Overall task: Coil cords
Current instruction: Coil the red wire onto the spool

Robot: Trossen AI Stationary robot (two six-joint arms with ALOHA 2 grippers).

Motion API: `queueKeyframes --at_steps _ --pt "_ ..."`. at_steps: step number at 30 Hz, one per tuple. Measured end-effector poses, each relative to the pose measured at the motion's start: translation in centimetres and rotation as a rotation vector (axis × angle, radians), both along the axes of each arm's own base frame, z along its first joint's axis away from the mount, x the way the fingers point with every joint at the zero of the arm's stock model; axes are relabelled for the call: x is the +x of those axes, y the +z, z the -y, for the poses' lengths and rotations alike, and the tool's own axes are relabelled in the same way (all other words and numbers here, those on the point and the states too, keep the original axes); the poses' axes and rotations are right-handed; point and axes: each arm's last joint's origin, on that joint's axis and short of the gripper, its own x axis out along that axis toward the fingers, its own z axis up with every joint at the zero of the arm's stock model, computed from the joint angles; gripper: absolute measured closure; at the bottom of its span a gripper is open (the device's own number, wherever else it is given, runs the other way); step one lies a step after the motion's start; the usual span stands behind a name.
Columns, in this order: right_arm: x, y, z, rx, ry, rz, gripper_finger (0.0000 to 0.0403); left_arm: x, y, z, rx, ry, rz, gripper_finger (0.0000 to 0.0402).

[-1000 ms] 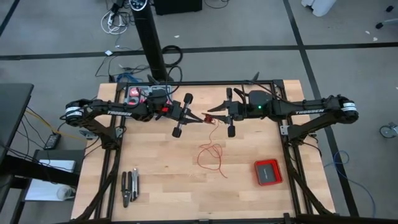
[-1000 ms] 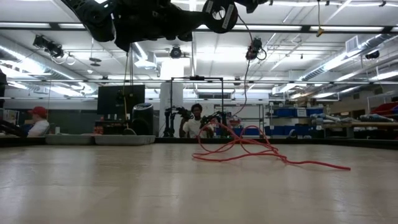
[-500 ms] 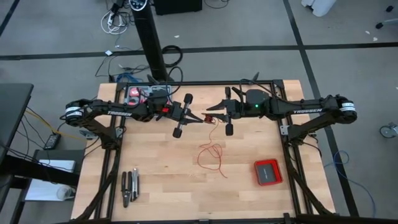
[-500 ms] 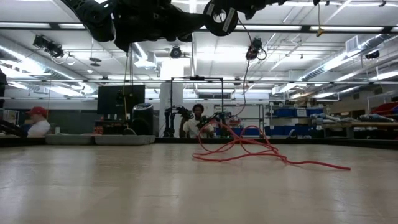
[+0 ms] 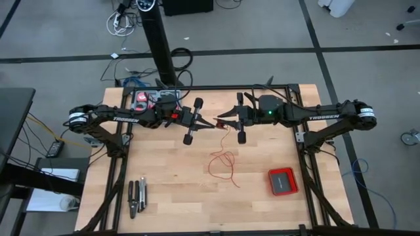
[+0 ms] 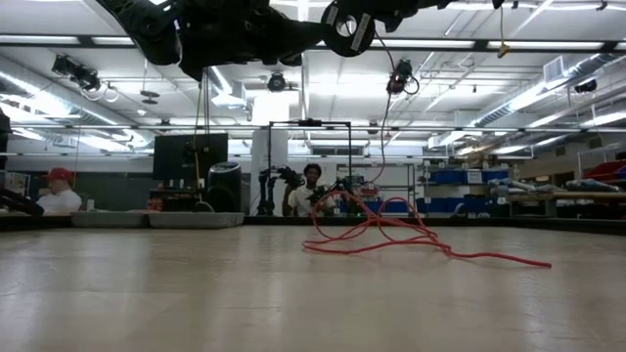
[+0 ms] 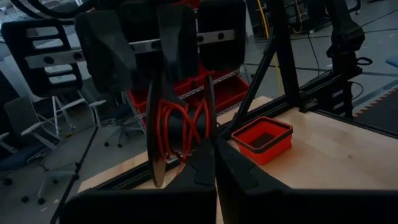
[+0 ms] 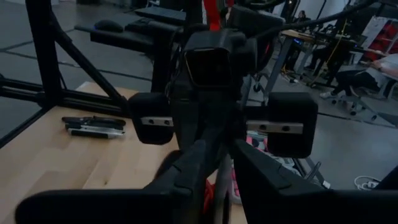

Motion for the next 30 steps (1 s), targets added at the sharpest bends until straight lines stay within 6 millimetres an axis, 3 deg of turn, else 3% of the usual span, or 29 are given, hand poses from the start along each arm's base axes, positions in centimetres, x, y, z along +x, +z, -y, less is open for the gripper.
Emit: queueKeyframes --at_steps 30 --pt "-0.18 -0.41 0.63 0.003 -0.029 -0.047 0.0325 0.07 0.18 0.44 0.004 -0.027 0.018 0.0402"
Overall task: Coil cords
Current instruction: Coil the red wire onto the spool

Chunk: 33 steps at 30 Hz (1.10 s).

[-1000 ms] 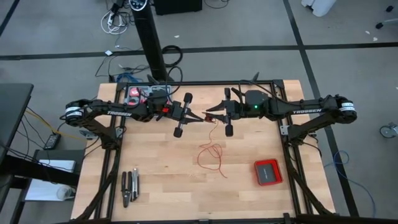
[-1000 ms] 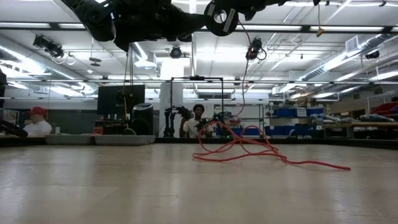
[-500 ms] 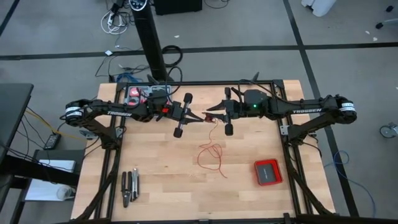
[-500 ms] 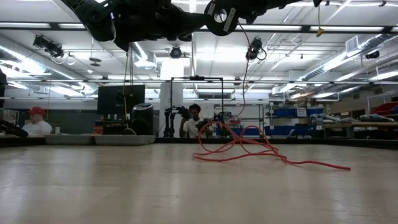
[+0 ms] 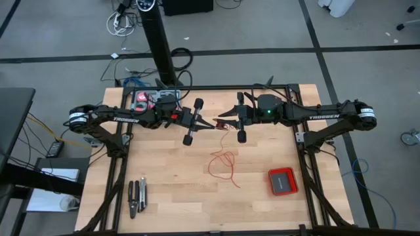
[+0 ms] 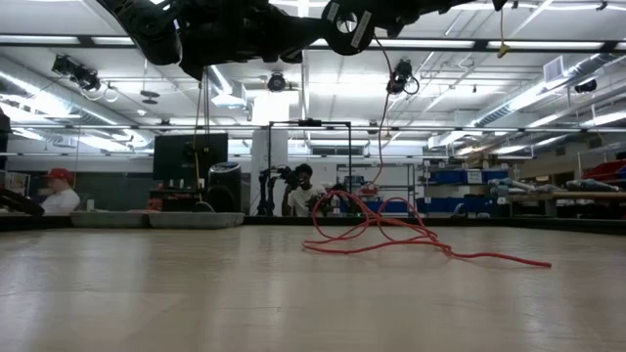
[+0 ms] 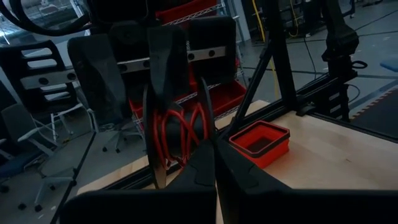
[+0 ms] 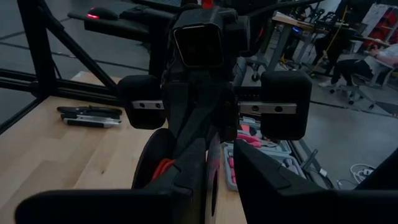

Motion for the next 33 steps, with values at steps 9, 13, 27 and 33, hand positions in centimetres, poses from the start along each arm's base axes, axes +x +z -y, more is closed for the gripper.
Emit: queueKeyframes --at_steps 9,13,27,33 --pt "-0.04 -0.12 0.06 -0.018 -0.018 -0.018 0.0389 0.0 0.09 -0.01 0.002 0.003 0.01 0.0402" --pt "-0.06 -0.17 0.12 -0.025 -0.037 -0.024 0.0397 0.01 0.08 -0.01 0.002 0.008 0.01 0.0402" --pt "-0.09 -0.29 -0.03 -0.061 -0.087 -0.041 0.0401 0.07 0.14 -0.14 -0.083 0.071 -0.008 0.037" --pt "-0.05 -0.42 -0.05 -0.063 -0.093 -0.048 0.0402 0.05 0.32 -0.29 -0.108 0.106 0.0 0.0307"
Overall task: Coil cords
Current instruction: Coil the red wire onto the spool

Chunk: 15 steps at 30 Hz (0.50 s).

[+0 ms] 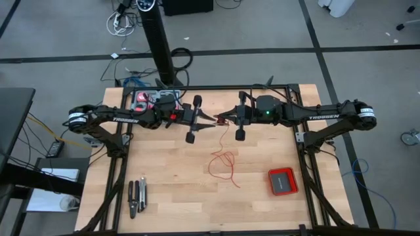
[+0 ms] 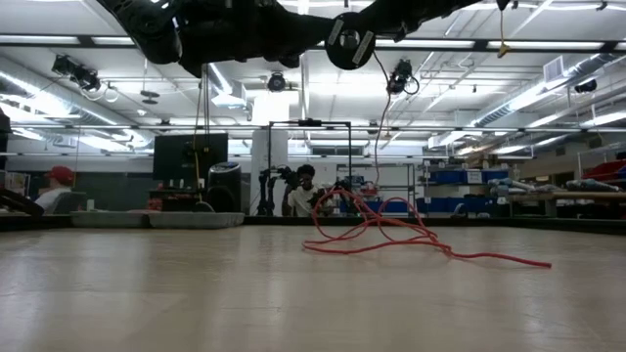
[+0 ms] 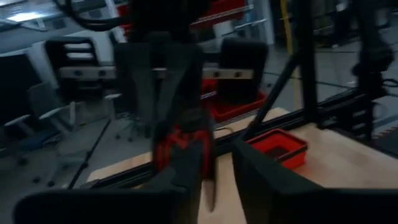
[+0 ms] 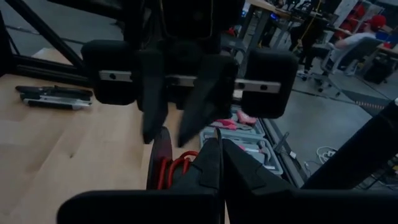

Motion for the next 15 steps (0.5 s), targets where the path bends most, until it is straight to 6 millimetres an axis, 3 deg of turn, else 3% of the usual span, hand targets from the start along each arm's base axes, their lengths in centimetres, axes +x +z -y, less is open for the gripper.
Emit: queueKeyframes --at_steps 4,10,15 --pt "0.0 0.0 0.0 0.001 -0.015 0.001 0.0402 -0.2 0.1 -0.1 -0.006 0.055 -0.018 0.0283" --pt "-0.8 0.8 0.0 -0.006 -0.038 0.026 0.0402 -1.2 0.7 -0.3 0.027 0.189 -0.079 0.028" --pt "-1.3 1.9 -0.4 -0.04 -0.036 0.088 0.0403 -1.3 0.7 -0.3 0.025 0.2 -0.094 0.028"
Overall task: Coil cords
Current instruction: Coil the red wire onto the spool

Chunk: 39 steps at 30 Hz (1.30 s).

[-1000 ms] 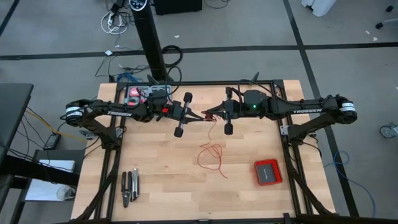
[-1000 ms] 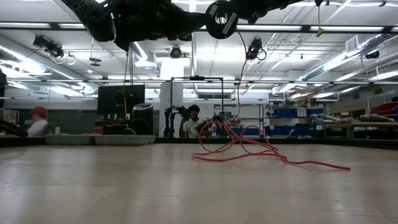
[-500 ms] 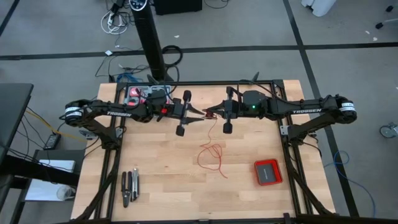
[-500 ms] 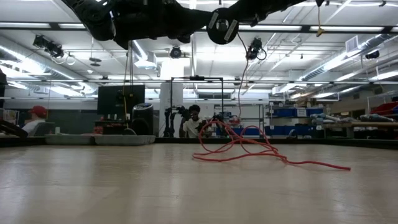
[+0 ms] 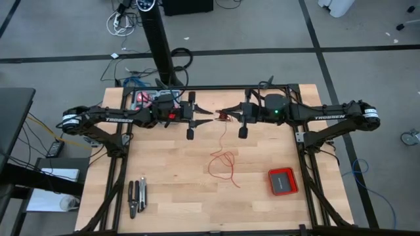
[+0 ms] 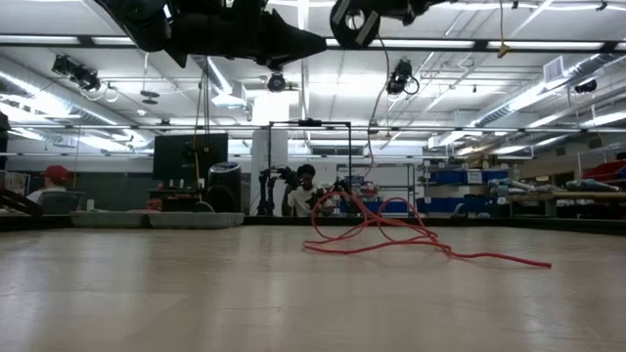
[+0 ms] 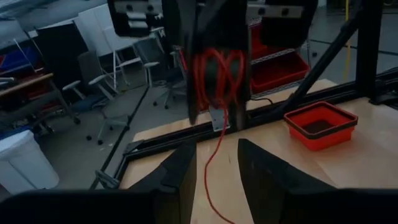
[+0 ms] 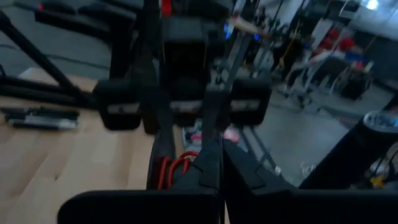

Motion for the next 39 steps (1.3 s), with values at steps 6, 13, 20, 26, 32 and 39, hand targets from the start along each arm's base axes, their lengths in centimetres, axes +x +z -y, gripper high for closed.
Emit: queueKeyframes --at_steps 6,13,20,26,32,39 --pt "0.1 1.0 -0.1 -0.066 -0.004 0.089 0.0403 0.6 -0.5 0.0 -0.071 -0.002 0.01 0.028" --pt "0.1 1.6 -0.2 -0.115 0.001 0.144 0.0403 1.9 -1.8 -0.4 -0.182 0.004 0.049 0.028" --pt "0.2 1.8 -0.4 -0.136 0.008 0.166 0.0403 2.9 -3.4 -0.5 -0.204 0.008 0.054 0.028" --pt "0.1 2.2 -0.4 -0.193 0.007 0.189 0.0403 4.0 -4.0 0.0 -0.221 -0.019 0.058 0.028" --pt "0.1 2.2 -0.4 -0.193 0.005 0.188 0.0403 4.3 -3.5 0.3 -0.24 -0.062 0.061 0.028" --pt "0.1 2.6 -0.7 -0.18 0.018 0.24 0.0403 4.4 -3.5 0.2 -0.243 -0.019 0.068 0.0281"
